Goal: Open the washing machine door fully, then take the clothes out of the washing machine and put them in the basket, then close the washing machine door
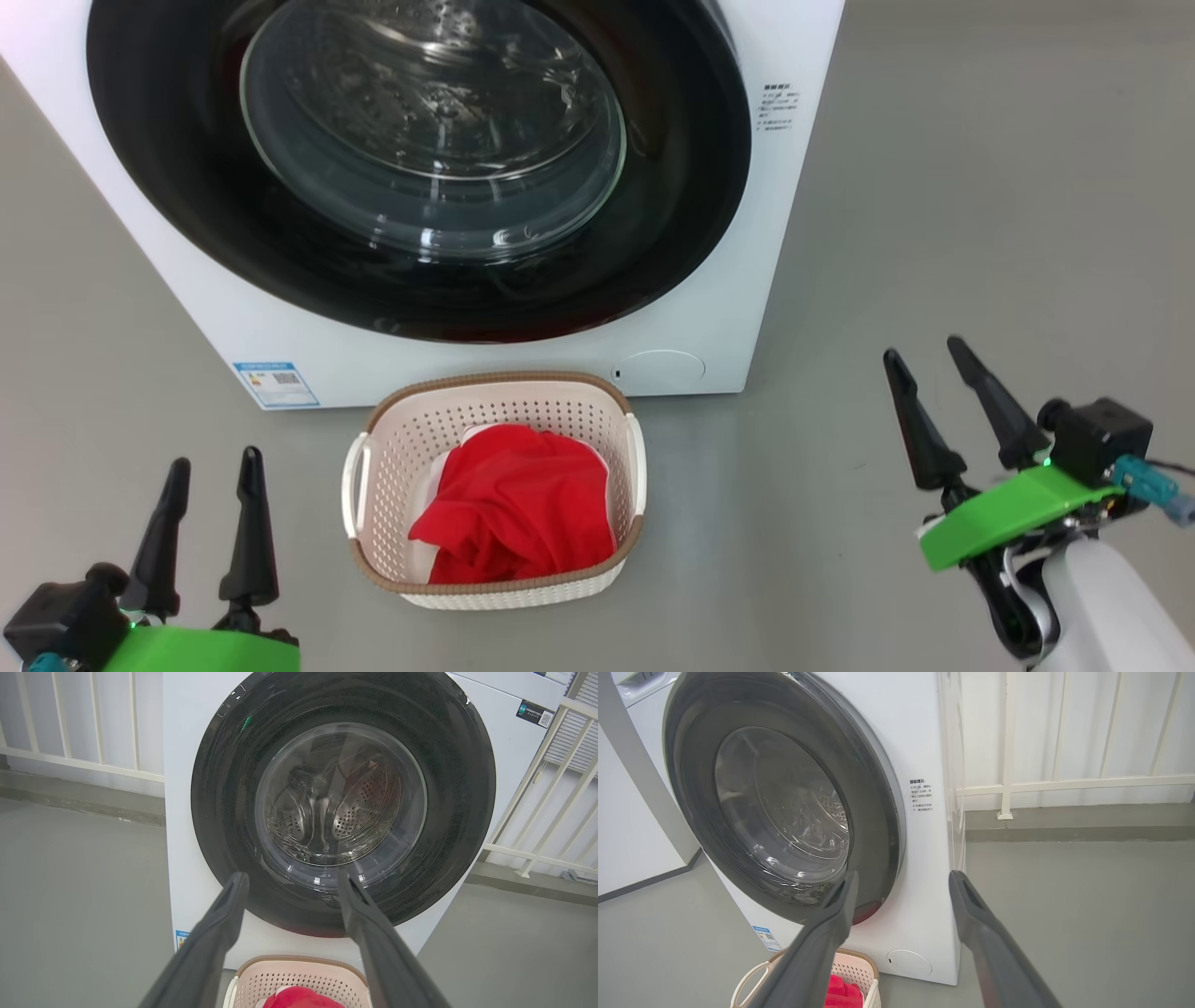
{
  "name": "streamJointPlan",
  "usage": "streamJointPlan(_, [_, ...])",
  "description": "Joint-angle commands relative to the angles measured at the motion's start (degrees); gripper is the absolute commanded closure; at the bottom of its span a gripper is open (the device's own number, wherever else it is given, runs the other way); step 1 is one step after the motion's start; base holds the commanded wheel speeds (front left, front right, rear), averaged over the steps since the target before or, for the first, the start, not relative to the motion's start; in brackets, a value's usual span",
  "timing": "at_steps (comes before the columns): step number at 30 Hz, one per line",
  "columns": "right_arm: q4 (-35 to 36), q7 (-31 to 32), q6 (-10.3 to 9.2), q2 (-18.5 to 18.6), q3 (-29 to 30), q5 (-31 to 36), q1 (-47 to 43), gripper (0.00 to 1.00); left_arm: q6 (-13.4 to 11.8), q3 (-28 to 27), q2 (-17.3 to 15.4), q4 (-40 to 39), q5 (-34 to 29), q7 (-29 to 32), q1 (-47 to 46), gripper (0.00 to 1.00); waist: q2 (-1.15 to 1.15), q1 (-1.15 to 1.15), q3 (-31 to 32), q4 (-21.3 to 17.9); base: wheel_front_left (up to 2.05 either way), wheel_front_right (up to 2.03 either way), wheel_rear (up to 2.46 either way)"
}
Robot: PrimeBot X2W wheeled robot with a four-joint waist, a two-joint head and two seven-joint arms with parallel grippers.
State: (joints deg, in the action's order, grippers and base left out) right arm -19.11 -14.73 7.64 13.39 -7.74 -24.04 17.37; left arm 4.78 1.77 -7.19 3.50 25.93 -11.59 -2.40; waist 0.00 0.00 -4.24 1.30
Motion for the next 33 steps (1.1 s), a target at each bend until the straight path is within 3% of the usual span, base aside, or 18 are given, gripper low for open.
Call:
streamJointPlan(1, [1.8,-0.27,-0.15,-0.23,-0.54,0.73,-0.86,0.0,-0.56,-1.85,-1.23,-1.81,-0.4,0.15,-0.16,0.0,0.0,0.0,0.37,-0.19,0.0,0.0,0.0])
streamJointPlan(33, [3.81,-0.27,-0.15,-1.61,1.28,2.54,-3.45,0.0,-2.11,-0.15,-2.08,-3.06,-1.18,0.26,0.93,0.0,0.0,0.0,1.03,-0.57,0.0,0.0,0.0])
